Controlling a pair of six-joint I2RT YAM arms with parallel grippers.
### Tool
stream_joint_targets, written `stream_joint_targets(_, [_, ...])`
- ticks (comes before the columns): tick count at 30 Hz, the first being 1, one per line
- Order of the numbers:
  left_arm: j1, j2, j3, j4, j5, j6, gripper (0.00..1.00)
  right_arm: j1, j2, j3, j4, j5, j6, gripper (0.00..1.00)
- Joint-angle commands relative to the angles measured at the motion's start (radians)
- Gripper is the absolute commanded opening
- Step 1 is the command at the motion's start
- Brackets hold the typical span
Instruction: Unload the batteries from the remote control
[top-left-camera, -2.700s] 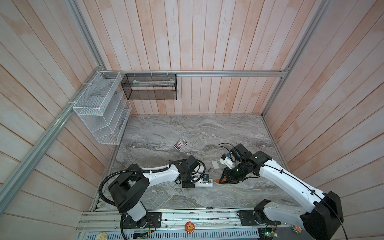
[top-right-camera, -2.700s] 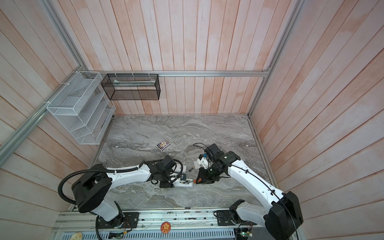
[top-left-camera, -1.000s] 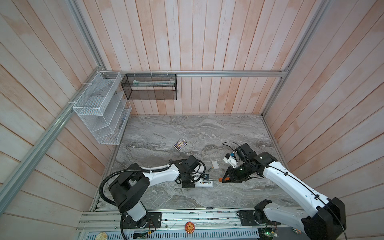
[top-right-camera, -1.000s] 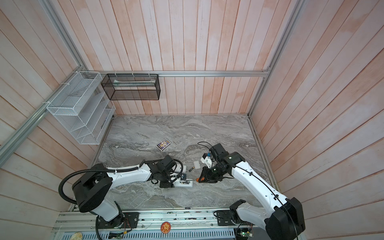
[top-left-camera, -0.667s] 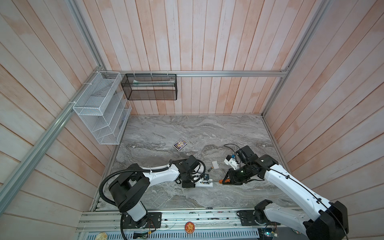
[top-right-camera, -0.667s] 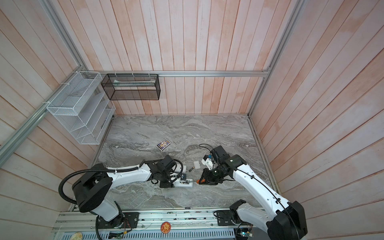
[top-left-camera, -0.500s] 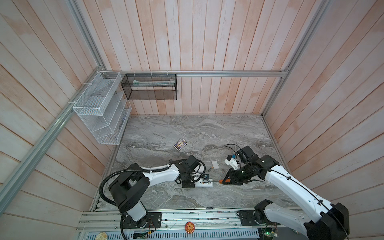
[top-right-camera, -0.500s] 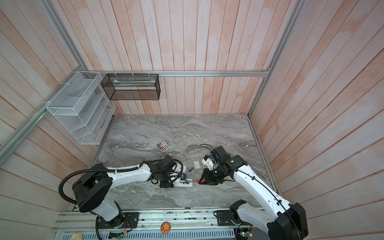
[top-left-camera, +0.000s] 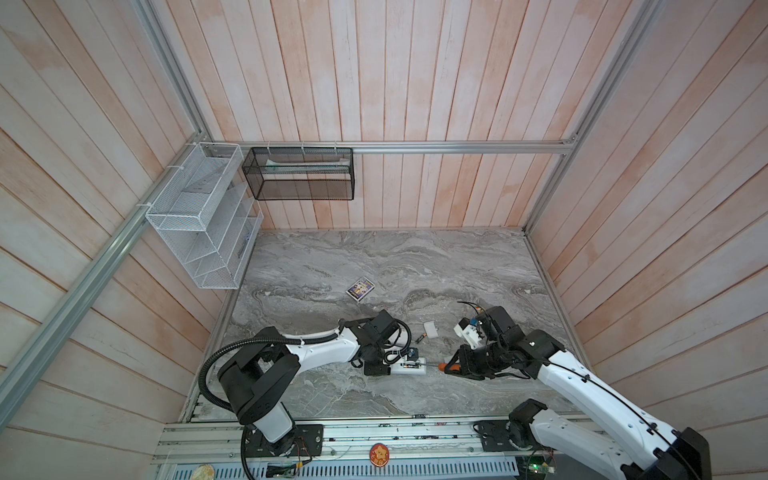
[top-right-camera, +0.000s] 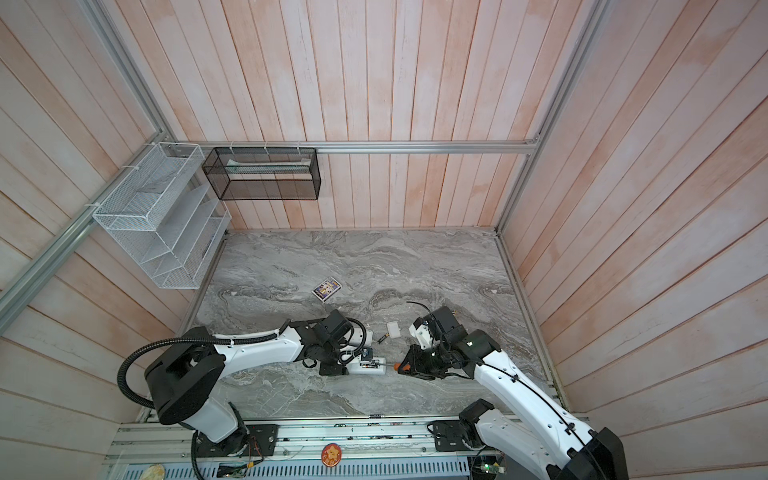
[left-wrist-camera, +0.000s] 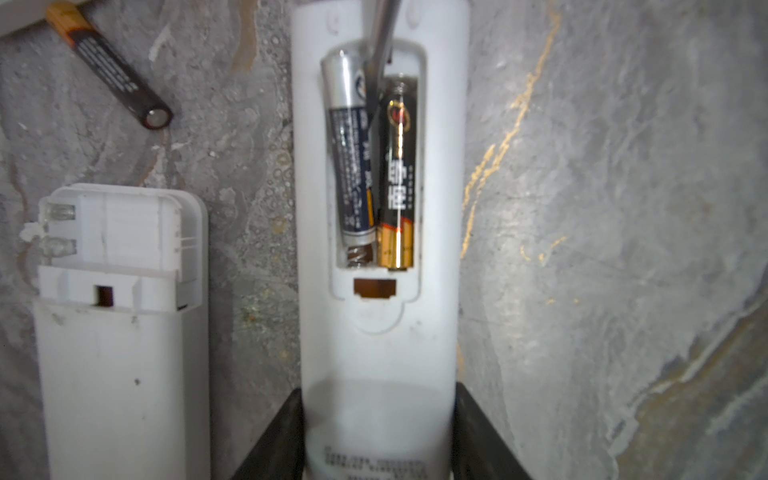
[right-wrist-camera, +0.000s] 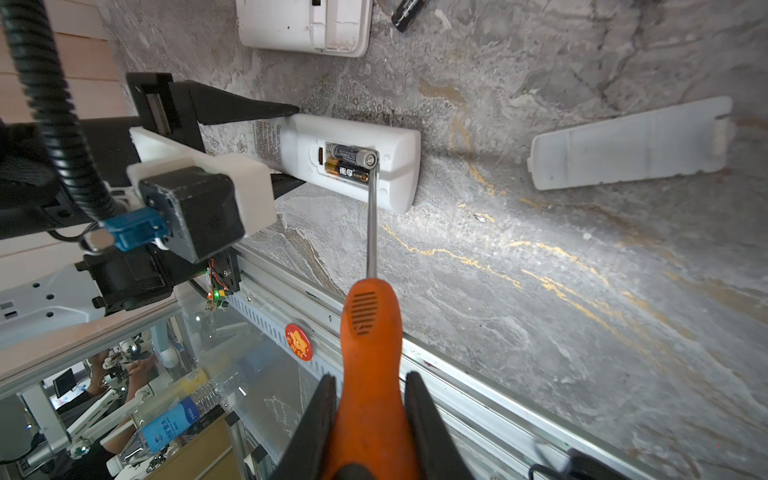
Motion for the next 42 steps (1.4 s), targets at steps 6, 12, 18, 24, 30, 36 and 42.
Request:
stream_joint_targets(6, [-0.009,0.108,-0.060,-0.040,0.007,0.003,0.00,0.070,0.039,-0.015,0.148,-0.049,0.093,0.00])
stream_joint_targets(12, [-0.010,0.105,-0.061,-0.040,0.005,0.003,0.00,0.077,0.086,0.034,0.164,-0.053,0.071,0.00])
stream_joint_targets(18, [-0.010,0.101,-0.063,-0.038,0.001,0.003,0.00,0.068,0.139,0.100,0.077,-0.007,0.000,0.00])
stream_joint_targets(24, [-0.009,0.097,-0.065,-0.037,0.000,0.002,0.00,-0.035,0.152,0.177,-0.111,0.090,-0.126,0.00])
stream_joint_targets(30, [-0.009,0.102,-0.061,-0.035,0.001,0.002,0.00,-0.100,0.164,0.248,-0.181,0.112,-0.198,0.00])
stream_joint_targets(36, [-0.010,0.094,-0.066,-0.034,0.000,0.001,0.00,-0.101,0.176,0.281,-0.173,0.085,-0.217,0.00])
stream_joint_targets(42, [-0.009,0.102,-0.061,-0.036,0.000,0.001,0.00,-0.104,0.156,0.326,-0.202,0.105,-0.241,0.00])
